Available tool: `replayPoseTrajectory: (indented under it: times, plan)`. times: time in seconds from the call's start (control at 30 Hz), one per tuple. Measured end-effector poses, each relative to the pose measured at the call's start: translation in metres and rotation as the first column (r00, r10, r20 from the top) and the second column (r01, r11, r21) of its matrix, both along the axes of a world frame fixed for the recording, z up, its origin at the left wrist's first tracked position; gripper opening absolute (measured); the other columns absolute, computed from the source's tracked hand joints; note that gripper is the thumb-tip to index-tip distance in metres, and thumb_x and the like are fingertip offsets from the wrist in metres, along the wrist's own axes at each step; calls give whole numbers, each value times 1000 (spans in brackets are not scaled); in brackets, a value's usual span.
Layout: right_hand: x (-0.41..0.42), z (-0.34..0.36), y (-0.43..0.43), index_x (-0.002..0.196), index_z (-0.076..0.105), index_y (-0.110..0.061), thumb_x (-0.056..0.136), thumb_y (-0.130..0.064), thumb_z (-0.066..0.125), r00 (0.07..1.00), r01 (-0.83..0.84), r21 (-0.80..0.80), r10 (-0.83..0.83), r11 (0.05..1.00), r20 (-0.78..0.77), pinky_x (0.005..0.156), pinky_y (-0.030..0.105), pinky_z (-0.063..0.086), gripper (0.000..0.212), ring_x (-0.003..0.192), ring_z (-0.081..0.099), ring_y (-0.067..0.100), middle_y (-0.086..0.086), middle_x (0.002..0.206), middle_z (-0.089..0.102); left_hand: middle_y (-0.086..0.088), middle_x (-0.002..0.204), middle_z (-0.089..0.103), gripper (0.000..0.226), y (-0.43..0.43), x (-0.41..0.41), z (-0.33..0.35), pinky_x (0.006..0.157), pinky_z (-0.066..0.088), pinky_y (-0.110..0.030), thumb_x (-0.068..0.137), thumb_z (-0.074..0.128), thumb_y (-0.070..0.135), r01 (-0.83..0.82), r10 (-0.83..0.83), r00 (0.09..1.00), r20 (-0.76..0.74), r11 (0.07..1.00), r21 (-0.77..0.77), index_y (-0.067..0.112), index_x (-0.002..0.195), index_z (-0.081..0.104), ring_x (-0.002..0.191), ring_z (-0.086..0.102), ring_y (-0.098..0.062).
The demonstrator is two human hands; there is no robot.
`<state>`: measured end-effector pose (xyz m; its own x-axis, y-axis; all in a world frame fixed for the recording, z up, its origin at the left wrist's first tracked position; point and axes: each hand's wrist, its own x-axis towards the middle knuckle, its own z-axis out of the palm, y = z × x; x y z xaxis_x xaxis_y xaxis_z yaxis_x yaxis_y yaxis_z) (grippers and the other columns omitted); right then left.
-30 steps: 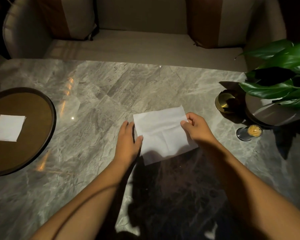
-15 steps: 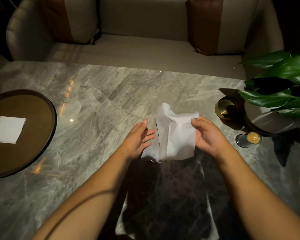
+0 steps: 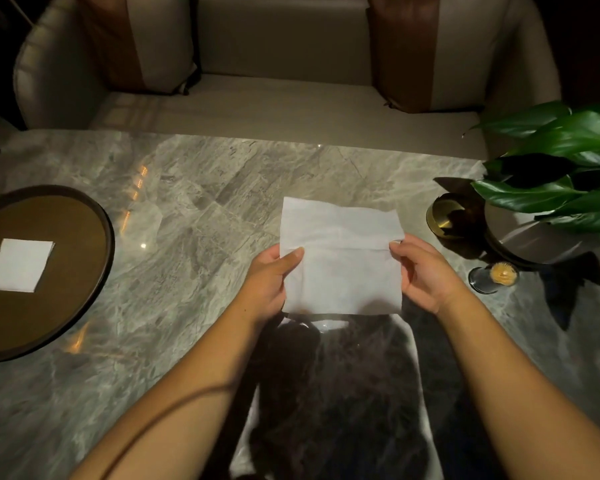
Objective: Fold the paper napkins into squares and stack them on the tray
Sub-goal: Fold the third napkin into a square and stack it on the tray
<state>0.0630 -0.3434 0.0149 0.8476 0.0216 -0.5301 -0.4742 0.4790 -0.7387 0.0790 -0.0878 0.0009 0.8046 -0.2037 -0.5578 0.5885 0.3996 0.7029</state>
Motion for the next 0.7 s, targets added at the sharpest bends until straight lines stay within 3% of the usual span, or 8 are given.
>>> replayPoseTrajectory:
  times: [0.13, 0.2, 0.27, 0.4, 0.47, 0.53, 0.6, 0.7]
  plan:
    - [3, 3, -1, 100, 75, -15, 99, -4, 54, 999, -34, -173, 40, 984, 28, 67, 27, 59, 24, 88, 75, 20, 9, 100, 78, -14, 90, 77, 6, 11, 3, 3, 69, 60, -32, 91, 66, 7, -32, 29, 999, 26, 992, 121, 5, 94, 71, 81, 74, -24]
    - [3, 5, 1, 92, 75, -18, 97, -4, 57, 999, -24, -240, 34, 970, 39, 64, 25, 59, 24, 81, 75, 18, 7, 92, 78, -11, 81, 76, 5, 13, 3, 2, 66, 58, -29, 89, 69, 7, -48, 39, 998, 54, 983, 177, 7, 85, 71, 73, 73, -20]
    - [3, 4, 5, 91, 72, -19, 95, -1, 59, 998, 7, -291, 11, 957, 60, 60, 24, 58, 23, 76, 74, 15, 3, 86, 78, -10, 80, 75, 5, 16, 2, 0, 64, 57, -28, 87, 69, 3, -77, 61, 995, 82, 976, 205, 7, 90, 69, 71, 72, -19]
    - [3, -2, 10, 113, 57, -22, 91, 4, 63, 993, 92, -377, -57, 922, 103, 63, 23, 56, 35, 76, 72, 16, -2, 81, 74, -10, 89, 76, 40, 20, 2, 0, 64, 58, -27, 85, 71, -3, -130, 89, 985, 151, 948, 290, 14, 119, 59, 78, 75, -22]
    - [1, -5, 9, 125, 53, -30, 90, 3, 65, 991, 60, -477, 7, 877, 137, 69, 18, 54, 50, 70, 64, 11, -7, 70, 64, -3, 84, 76, 52, 23, 2, 0, 65, 58, -25, 85, 71, -1, -114, 49, 979, 196, 934, 339, 26, 127, 56, 79, 75, -20]
    - [1, -5, 8, 131, 53, -34, 89, 2, 65, 980, 3, -590, 116, 808, 163, 72, 13, 50, 56, 65, 55, 6, -8, 66, 52, 5, 72, 68, 50, 24, 3, 3, 65, 55, -20, 85, 71, 1, -97, -14, 967, 253, 903, 419, 35, 121, 61, 72, 69, -13]
    - [1, -2, 9, 122, 61, -33, 89, 1, 67, 965, -34, -658, 195, 752, 173, 71, 13, 49, 48, 67, 56, 4, -6, 77, 58, 6, 75, 67, 38, 25, 3, 5, 67, 54, -19, 85, 72, 4, -84, -70, 956, 284, 865, 494, 35, 106, 69, 77, 67, -13]
    - [2, 1, 12, 106, 69, -33, 89, -1, 68, 954, -53, -714, 246, 698, 170, 68, 8, 48, 37, 81, 63, -7, -10, 102, 68, -4, 90, 74, 20, 28, 2, 6, 77, 56, -30, 85, 72, 8, -75, -129, 948, 293, 801, 594, 27, 89, 75, 86, 69, -20]
